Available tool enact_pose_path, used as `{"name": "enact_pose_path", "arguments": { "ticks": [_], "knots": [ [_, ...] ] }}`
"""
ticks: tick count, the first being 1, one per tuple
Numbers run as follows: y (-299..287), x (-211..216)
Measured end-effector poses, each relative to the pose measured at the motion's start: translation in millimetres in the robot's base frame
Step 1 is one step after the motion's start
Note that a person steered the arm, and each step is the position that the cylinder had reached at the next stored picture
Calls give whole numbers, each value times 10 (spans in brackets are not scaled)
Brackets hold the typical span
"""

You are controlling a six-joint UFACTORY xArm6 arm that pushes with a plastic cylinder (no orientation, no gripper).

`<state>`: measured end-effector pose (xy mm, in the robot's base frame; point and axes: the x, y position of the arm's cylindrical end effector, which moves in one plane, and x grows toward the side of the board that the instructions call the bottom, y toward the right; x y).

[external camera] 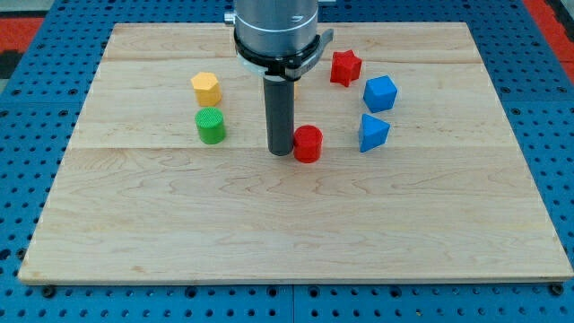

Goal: Slide the green circle slightly to the right

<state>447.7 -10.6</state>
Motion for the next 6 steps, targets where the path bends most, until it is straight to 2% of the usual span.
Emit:
{"name": "enact_pose_path", "arguments": {
  "ticks": [1,2,3,4,5,6],
  "knots": [
    [-446,20],
    [-1134,-23],
    [-1241,-206],
    [-1077,-471],
    [-1146,-418],
    [-1504,-820]
  ]
}}
